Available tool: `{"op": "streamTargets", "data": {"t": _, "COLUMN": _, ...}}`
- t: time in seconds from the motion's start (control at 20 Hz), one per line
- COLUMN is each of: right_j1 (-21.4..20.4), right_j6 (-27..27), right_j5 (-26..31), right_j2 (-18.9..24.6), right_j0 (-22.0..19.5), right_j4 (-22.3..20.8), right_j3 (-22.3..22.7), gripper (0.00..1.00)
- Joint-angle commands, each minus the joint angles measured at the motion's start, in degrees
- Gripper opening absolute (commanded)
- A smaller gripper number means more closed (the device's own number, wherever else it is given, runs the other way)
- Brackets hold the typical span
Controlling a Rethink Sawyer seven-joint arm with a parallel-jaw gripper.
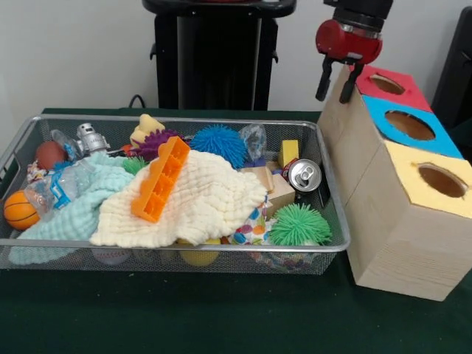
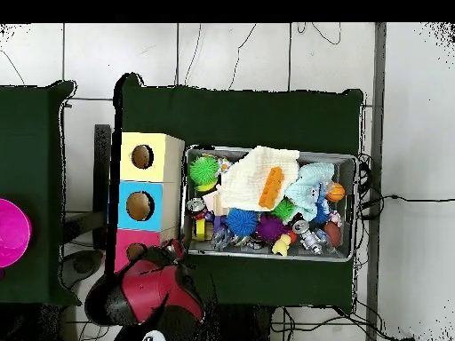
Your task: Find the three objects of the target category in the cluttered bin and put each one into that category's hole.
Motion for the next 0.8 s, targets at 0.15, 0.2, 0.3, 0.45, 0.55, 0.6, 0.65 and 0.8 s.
{"op": "streamTargets", "data": {"t": 0.15, "right_j1": -4.0, "right_j6": 6.7, "right_j5": 2.1, "right_j2": 11.0, "right_j0": -10.3, "right_j4": 0.6, "right_j3": 5.6, "gripper": 1.00}}
{"op": "streamTargets", "data": {"t": 0.2, "right_j1": -3.7, "right_j6": 6.6, "right_j5": 1.6, "right_j2": 11.0, "right_j0": -10.5, "right_j4": 0.2, "right_j3": 5.4, "gripper": 1.00}}
{"op": "streamTargets", "data": {"t": 0.3, "right_j1": -3.5, "right_j6": 6.1, "right_j5": 1.5, "right_j2": 10.8, "right_j0": -10.8, "right_j4": -0.6, "right_j3": 4.7, "gripper": 1.00}}
{"op": "streamTargets", "data": {"t": 0.45, "right_j1": -3.2, "right_j6": 4.9, "right_j5": 2.2, "right_j2": 10.8, "right_j0": -11.7, "right_j4": -1.5, "right_j3": 3.2, "gripper": 1.00}}
{"op": "streamTargets", "data": {"t": 0.55, "right_j1": -3.3, "right_j6": 3.6, "right_j5": 3.4, "right_j2": 11.6, "right_j0": -12.8, "right_j4": -1.9, "right_j3": 2.2, "gripper": 1.00}}
{"op": "streamTargets", "data": {"t": 0.6, "right_j1": -3.2, "right_j6": 3.1, "right_j5": 3.7, "right_j2": 12.0, "right_j0": -13.5, "right_j4": -2.2, "right_j3": 1.8, "gripper": 1.00}}
{"op": "streamTargets", "data": {"t": 0.65, "right_j1": -2.9, "right_j6": 2.7, "right_j5": 3.7, "right_j2": 12.4, "right_j0": -14.1, "right_j4": -2.4, "right_j3": 1.3, "gripper": 1.00}}
{"op": "streamTargets", "data": {"t": 0.8, "right_j1": -1.8, "right_j6": 1.9, "right_j5": 2.2, "right_j2": 13.3, "right_j0": -15.9, "right_j4": -3.5, "right_j3": 0.3, "gripper": 1.00}}
